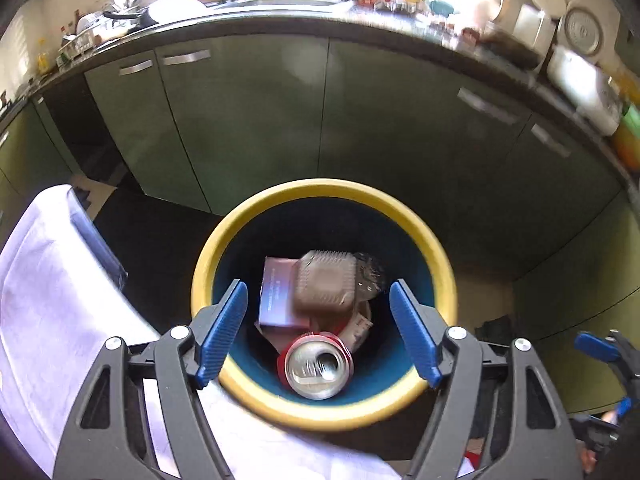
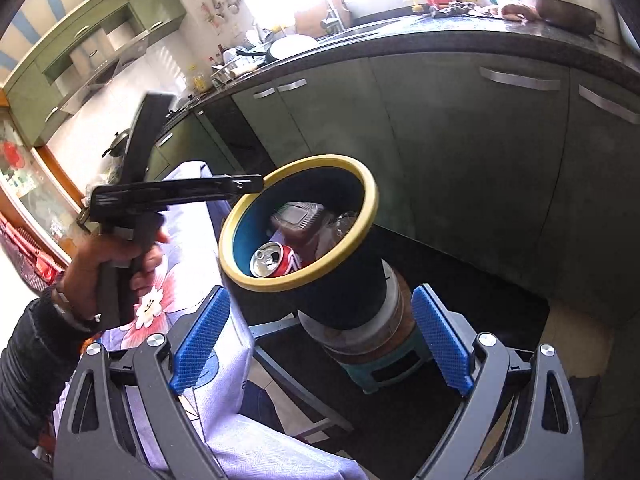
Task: Collect trash
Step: 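Carry the brown container over the trash bin and open the left gripper, then move the right gripper to the white squeeze tube and grasp it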
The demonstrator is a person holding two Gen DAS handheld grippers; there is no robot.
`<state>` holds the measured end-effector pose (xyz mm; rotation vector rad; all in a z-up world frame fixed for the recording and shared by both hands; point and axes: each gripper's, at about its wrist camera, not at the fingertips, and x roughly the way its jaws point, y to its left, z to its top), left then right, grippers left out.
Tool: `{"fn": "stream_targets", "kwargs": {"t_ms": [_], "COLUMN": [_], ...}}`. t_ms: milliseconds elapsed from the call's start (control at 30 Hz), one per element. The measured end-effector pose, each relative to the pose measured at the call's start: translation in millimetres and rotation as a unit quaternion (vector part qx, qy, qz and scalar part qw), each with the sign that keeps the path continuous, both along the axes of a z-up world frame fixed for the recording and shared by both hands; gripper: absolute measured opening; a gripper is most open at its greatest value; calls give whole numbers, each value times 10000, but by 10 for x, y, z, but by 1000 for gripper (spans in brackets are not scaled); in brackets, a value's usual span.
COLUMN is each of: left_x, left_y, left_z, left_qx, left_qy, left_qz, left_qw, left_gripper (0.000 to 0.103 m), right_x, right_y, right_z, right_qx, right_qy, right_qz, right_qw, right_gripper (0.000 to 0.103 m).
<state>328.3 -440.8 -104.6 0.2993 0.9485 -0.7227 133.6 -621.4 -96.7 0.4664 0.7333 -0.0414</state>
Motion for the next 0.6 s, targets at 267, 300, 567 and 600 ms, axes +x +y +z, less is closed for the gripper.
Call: {"fn": "stream_targets", "kwargs": {"t_ms": [267, 300, 567, 600], "left_x": [-814, -951, -1946, -2055], "left_y": [1322, 1534, 3108, 3261], "left_z": [887, 975, 1326, 1328], "left_qx": [-1040, -1101, -1093, -1062], "left_qy": [-515, -601, -1409, -1463], "left_qz": [587, 693, 2037, 2203], "left_qw": [9915, 9897, 9626, 9585], "left_gripper": [89, 89, 95, 95], "right_x": [114, 129, 407, 443], "right_y": [397, 476, 1474, 1626], "right_z": [78, 86, 146, 145], "right_qx": [-143, -179, -383, -376], "right_qy": [-75, -78, -128, -135], "right_qz": [572, 687, 2182, 2380], "right_qw": [9982, 9974, 9751, 9704], "right_gripper": [91, 91, 91, 91]}}
